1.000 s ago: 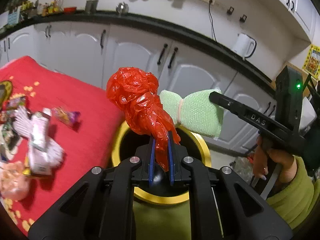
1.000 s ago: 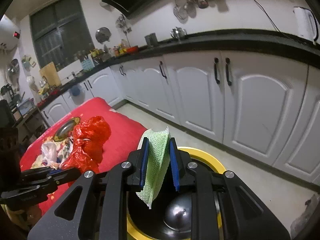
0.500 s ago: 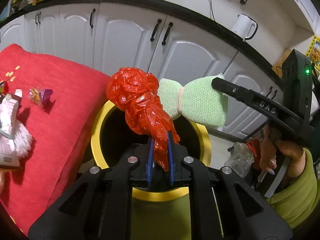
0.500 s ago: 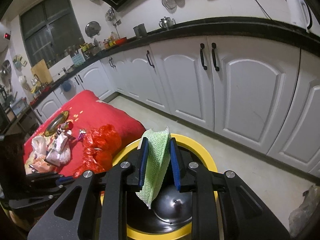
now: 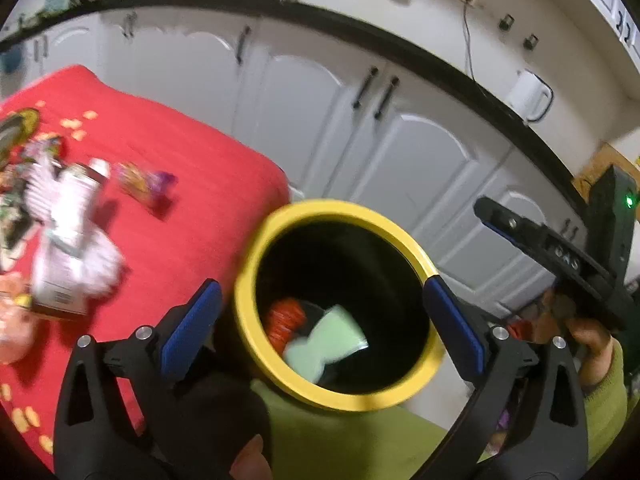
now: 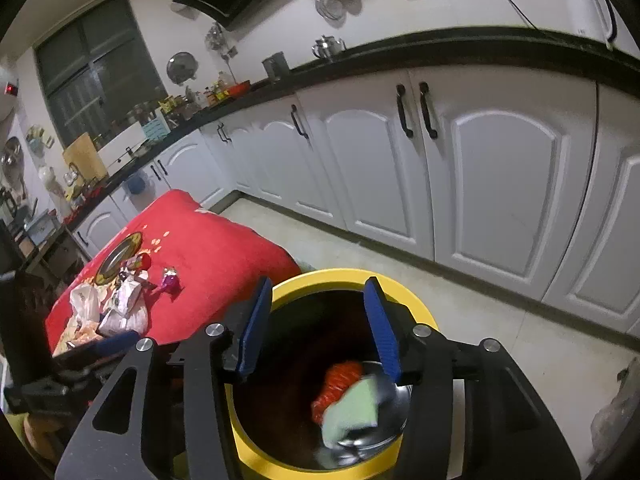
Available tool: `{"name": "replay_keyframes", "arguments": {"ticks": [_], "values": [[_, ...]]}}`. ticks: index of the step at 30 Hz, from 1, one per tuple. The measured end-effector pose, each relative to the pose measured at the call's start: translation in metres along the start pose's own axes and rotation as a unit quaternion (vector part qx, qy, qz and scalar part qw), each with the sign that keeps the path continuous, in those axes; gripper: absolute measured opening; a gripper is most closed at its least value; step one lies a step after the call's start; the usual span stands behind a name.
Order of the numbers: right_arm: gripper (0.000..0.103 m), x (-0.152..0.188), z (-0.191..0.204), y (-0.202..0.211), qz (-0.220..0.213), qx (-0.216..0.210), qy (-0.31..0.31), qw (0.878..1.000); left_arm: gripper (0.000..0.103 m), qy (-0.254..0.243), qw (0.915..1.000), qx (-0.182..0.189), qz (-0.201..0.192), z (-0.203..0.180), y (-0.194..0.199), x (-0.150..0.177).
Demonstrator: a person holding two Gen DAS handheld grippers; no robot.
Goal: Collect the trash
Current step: 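Move both tools back over the table toward the remaining trash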
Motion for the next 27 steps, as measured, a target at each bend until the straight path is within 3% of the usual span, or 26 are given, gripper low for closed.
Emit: {"name": "replay_keyframes", "arguments": {"ticks": [9, 27], "values": [[0.054, -0.003, 0.041, 0.014, -0.030, -0.016, 0.041, 0.999, 0.092, -0.012, 0.9945, -0.063, -0.083, 0.012, 0.054, -0.011], [0.060, 0.004, 0.135, 0.019, -0.032, -0.078, 0.115, 0.990, 0.092, 0.019, 0.9791, -0.129, -0.156, 0.058, 0.128, -0.011]]}}
Point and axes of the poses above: each gripper's, at about its wrist camera, not at the fingertips, and y roughly against the way its jaws point, z to its left, x to its underside, the point moved 2 cm from there along -y, roughly the way its jaws point, and after that the axes turned 6 degrees about x, right-handed, at the moved point
